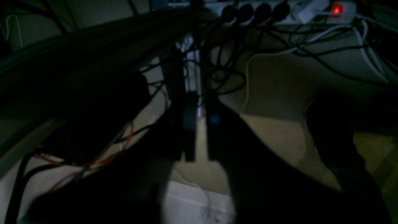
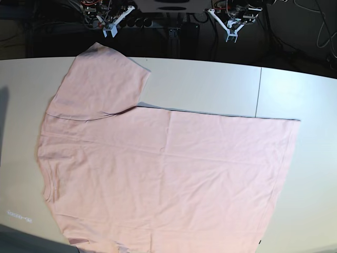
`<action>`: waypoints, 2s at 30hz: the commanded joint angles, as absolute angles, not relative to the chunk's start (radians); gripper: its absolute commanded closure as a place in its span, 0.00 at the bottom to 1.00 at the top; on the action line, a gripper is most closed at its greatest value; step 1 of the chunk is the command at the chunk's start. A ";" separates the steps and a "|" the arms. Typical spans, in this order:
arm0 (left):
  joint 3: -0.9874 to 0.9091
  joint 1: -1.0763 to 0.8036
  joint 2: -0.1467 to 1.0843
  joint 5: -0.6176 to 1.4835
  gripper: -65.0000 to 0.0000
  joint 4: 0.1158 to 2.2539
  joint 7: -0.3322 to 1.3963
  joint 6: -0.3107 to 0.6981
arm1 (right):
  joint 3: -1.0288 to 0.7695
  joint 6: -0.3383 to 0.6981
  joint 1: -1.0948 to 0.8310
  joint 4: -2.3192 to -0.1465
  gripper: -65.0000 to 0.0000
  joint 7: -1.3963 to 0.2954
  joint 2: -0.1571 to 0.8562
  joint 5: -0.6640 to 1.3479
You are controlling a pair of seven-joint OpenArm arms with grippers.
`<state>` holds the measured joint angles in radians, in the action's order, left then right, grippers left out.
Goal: Fold the T-shirt properly
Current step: 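Move both grippers out from rest toward the pink T-shirt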
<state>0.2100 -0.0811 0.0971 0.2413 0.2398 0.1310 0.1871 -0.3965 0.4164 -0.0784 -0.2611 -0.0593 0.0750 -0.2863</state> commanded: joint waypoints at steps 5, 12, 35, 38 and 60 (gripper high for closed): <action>0.210 -0.087 0.115 0.254 0.83 0.273 0.163 0.178 | -0.394 0.362 -0.081 -0.282 0.58 -0.052 0.083 -0.288; 0.210 -0.090 0.144 0.255 0.75 0.302 0.179 0.225 | -0.394 0.363 -0.081 -0.282 0.56 -0.052 0.083 -0.288; 0.208 -0.300 0.266 0.316 0.68 0.740 0.345 0.365 | -0.358 0.443 -0.379 -0.641 0.56 -0.077 0.103 -0.089; 0.208 -0.343 0.285 0.364 0.68 0.824 0.376 0.438 | -0.323 0.464 -0.450 -0.741 0.56 -0.160 0.126 0.018; -0.159 -0.733 0.403 0.640 0.68 1.642 0.532 0.694 | -0.410 0.492 -0.974 -1.788 0.56 -0.560 0.355 0.697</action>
